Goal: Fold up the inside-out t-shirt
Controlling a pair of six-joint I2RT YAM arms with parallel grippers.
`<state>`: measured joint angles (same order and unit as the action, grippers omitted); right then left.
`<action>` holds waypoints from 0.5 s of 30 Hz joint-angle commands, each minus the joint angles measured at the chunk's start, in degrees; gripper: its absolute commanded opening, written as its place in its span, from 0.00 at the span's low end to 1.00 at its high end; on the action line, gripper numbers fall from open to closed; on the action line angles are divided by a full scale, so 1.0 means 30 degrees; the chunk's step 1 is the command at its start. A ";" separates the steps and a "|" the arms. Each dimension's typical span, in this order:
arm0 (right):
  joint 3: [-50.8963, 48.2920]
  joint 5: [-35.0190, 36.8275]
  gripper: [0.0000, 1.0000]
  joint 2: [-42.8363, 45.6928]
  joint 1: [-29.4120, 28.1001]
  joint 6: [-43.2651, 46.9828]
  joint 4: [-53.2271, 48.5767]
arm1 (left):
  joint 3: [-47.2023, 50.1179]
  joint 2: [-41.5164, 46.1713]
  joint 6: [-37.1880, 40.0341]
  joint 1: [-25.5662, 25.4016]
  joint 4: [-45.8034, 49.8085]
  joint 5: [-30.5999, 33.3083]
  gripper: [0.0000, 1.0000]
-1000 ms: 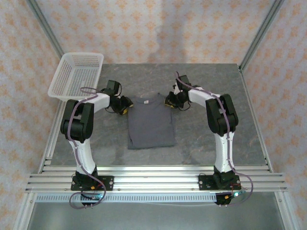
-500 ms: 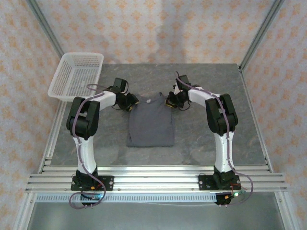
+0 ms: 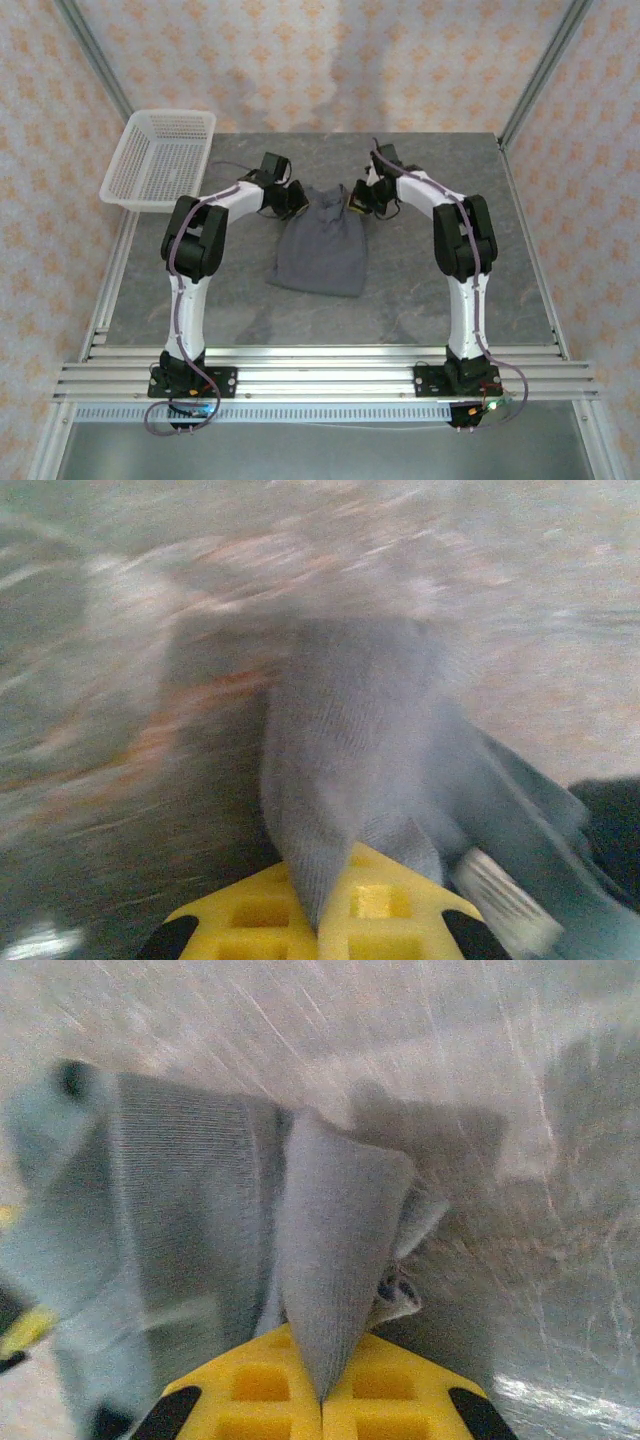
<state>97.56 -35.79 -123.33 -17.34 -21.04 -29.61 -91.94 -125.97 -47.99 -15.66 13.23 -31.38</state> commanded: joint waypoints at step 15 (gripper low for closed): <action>-0.2910 -0.2269 0.00 0.6643 0.0790 0.0946 0.4237 | 0.5510 0.8373 0.0364 0.0545 -0.1425 -0.0731 0.00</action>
<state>100.14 -38.54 -103.44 -14.55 -16.71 -23.27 -87.18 -97.12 -46.28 -12.56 7.97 -32.53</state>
